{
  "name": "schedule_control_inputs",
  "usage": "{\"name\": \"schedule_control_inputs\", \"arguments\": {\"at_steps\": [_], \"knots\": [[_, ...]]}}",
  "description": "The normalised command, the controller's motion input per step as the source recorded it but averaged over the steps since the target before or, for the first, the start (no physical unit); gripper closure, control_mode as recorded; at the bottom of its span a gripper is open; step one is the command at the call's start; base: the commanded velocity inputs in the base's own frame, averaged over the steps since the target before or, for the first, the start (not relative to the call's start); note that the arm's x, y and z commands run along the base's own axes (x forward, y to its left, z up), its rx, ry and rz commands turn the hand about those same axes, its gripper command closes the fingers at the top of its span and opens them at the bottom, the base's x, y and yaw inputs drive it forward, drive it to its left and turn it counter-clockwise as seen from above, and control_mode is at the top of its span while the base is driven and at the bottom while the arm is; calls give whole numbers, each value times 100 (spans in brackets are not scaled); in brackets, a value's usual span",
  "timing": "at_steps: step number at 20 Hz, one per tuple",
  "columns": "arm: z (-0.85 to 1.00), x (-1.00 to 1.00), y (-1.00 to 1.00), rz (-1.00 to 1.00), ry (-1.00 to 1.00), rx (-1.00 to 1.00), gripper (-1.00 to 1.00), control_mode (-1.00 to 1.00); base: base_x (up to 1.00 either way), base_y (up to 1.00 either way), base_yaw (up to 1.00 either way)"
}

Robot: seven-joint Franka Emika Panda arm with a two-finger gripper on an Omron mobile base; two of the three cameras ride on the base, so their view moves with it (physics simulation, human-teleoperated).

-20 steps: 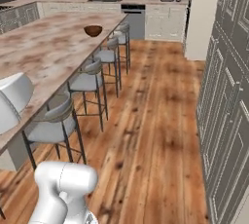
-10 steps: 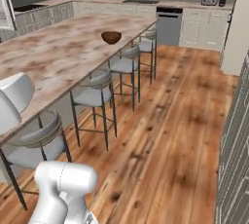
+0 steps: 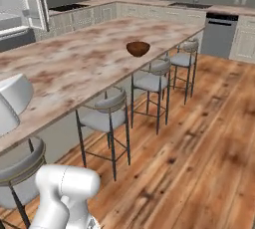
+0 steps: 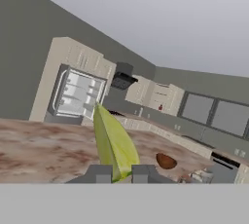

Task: There is a bowl on the dining counter. Grab a lemon wedge from the fridge and place it in the bowl. Then get the liquor bottle and glass cup from the cabinet and place them next to the bowl.

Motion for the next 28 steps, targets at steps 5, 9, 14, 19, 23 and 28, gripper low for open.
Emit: {"name": "schedule_control_inputs", "arguments": {"at_steps": [5,9,14,19,23,28], "knots": [[0,0,0,0,0,0,100,100,91,-51,41],[0,0,0,0,0,0,100,100,89,-58,39],[0,0,0,0,0,0,100,100,75,-75,33],[0,0,0,0,0,0,100,100,58,-86,31],[0,0,0,0,0,0,100,100,44,-95,28],[0,0,0,0,0,0,100,100,38,-97,28]]}}
